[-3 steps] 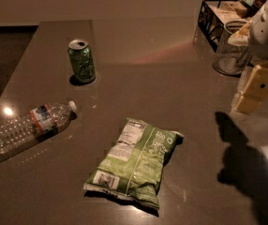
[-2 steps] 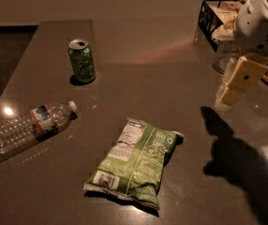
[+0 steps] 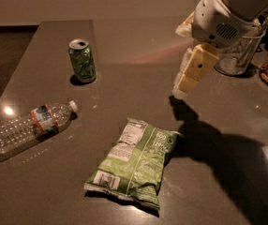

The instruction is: Move green can near green jalapeno chip bag

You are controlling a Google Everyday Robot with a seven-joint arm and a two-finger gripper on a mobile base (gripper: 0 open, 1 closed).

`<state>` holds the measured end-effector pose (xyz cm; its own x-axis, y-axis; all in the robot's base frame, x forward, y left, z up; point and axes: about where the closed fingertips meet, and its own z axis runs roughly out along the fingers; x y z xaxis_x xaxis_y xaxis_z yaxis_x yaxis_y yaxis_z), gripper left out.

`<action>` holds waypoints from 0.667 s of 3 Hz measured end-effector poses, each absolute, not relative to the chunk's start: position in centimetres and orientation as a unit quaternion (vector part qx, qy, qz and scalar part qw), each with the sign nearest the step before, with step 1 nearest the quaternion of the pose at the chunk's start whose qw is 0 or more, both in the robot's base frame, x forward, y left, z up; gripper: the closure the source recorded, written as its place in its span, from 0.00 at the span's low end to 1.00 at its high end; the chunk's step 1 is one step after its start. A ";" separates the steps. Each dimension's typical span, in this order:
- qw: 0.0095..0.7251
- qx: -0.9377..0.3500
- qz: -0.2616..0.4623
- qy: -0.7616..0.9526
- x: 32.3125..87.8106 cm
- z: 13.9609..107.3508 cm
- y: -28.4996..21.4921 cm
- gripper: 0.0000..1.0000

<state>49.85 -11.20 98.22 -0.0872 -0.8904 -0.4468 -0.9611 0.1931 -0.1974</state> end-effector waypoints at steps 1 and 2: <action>0.260 -0.616 0.104 0.736 51.7 97.6 -6.9 0.00; 0.275 -0.597 0.131 0.742 54.0 96.8 -2.5 0.00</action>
Offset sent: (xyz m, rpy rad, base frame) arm 0.0763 0.1437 -0.0241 0.2353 0.0653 -0.0862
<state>54.02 -2.48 96.85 -0.1366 -0.8136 -0.5651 -0.9578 0.2541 -0.1343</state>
